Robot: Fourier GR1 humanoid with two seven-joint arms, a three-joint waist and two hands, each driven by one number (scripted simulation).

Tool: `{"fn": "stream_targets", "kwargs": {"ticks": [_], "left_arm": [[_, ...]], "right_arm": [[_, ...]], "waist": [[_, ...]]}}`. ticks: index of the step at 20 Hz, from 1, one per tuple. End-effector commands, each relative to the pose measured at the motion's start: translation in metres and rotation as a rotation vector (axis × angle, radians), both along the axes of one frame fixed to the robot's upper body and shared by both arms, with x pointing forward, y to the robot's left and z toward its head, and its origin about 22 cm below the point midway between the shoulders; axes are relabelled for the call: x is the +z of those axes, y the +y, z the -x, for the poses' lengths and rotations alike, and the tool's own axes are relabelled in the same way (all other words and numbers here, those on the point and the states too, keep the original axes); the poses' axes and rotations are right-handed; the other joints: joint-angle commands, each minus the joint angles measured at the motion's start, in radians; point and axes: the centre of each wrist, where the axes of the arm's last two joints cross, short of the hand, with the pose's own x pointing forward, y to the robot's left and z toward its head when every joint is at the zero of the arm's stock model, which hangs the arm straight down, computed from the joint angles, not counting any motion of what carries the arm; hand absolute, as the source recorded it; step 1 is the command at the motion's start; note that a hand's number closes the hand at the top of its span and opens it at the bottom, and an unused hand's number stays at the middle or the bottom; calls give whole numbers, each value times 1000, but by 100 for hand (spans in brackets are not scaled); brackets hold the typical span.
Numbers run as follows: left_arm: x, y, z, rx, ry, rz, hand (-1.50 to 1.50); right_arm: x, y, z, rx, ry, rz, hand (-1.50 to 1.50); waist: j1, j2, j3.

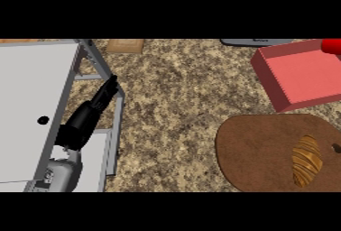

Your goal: Pick the can from the cutting board and place it in the cardboard box

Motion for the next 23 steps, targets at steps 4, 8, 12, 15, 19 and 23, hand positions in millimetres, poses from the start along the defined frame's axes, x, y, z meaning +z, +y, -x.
{"fn": "stream_targets", "kwargs": {"ticks": [4,8,12,15,19,23], "left_arm": [[4,-17,-4,-67,-11,-57,0],[-7,-33,6,-79,-11,-36,0],[0,-25,-5,-80,-17,-52,0],[-1,-17,-4,-54,-19,-48,0],[9,-11,-6,-64,-26,-34,0],[-2,-13,1,-72,-34,-27,0]], "right_arm": [[-41,3,-13,-76,190,-136,-150],[-55,15,-22,-45,279,-174,-150],[-61,11,-20,16,207,-298,-150],[-54,5,-19,26,127,-505,-150],[-52,-18,-5,31,11,-738,-150],[-46,-49,17,22,-4,-888,-150]], "waist": [[5,7,5],[13,8,6],[4,10,7],[0,10,8],[0,13,10],[6,17,10]]}}
